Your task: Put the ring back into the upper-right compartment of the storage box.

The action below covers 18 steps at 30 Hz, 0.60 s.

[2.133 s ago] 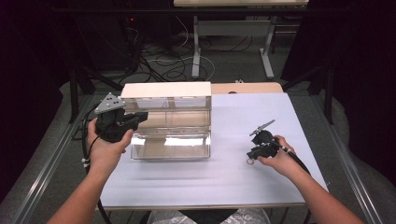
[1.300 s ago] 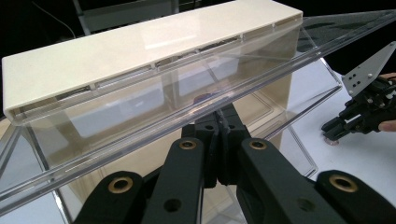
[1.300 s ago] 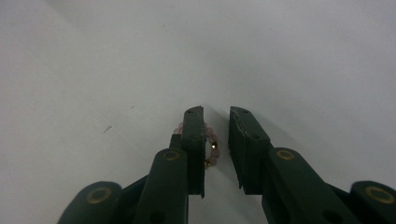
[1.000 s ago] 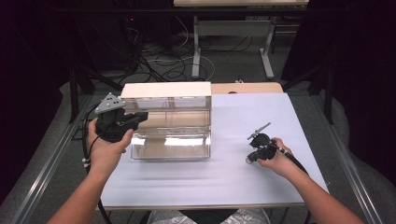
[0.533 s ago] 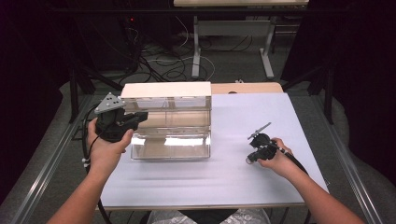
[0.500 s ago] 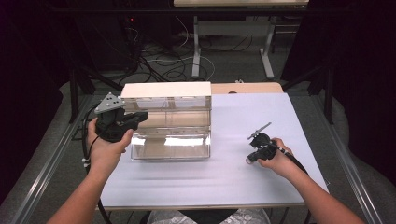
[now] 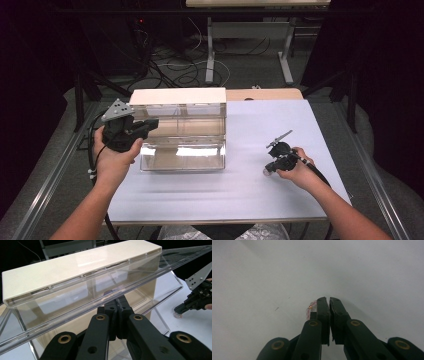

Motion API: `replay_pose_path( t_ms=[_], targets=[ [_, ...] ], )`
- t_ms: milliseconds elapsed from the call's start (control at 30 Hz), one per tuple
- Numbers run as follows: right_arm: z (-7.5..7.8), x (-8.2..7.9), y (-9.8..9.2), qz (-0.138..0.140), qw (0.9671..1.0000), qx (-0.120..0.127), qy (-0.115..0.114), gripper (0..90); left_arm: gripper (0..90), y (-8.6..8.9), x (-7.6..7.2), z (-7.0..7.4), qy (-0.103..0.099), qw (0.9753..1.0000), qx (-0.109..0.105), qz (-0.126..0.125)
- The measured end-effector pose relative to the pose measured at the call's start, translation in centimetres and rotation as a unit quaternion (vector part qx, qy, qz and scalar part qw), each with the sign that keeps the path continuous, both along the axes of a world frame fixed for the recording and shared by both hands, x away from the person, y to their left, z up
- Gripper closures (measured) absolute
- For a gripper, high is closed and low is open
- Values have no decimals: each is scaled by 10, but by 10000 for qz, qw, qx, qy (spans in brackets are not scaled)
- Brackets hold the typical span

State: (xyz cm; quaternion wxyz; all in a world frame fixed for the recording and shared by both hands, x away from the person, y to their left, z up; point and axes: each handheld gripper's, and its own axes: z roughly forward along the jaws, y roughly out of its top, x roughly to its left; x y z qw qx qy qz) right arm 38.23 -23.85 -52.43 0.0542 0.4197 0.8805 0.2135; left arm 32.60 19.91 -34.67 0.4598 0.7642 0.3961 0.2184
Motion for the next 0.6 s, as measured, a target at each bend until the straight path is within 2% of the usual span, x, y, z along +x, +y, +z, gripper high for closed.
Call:
replay_pose_path(
  t_ms=[33, 67, 100, 267, 367, 400, 467, 533, 567, 600],
  targets=[
    [0, 1, 0, 49, 10000, 53, -9, 872, 900, 0, 0, 0, 2, 10000, 2, -1],
    [0, -2, 1, -94, 9999, 126, 42, 872, 900, 0, 0, 0, 0, 10000, 2, 0],
    [-1, 0, 1, 25, 9997, 238, -94, 872, 900, 0, 0, 0, 0, 10000, 0, 0],
    [4, -1, 1, 26, 9995, 242, -179, 872, 900, 0, 0, 0, 1, 10000, -7, -3],
    [8, -3, 3, -41, 9992, 349, -194, 872, 900, 0, 0, 0, -1, 10000, -8, -14],
    [9, -2, 3, 23, 9991, 347, -248, 872, 900, 0, 0, 0, -1, 10000, -6, -13],
    [16, -3, 3, 63, 9997, 222, -53, 872, 900, 0, 0, 0, -3, 10000, -6, -13],
    [15, -4, 5, 23, 9988, 389, -282, 872, 900, 0, 0, 0, -6, 10000, -9, -13],
    [18, -3, 5, 83, 9990, 339, -271, 872, 900, 0, 0, 0, -7, 10000, -8, -11],
    [15, -4, 6, 41, 9970, 594, -485, 872, 900, -1, 0, 0, -7, 10000, -8, -12]
  ],
)
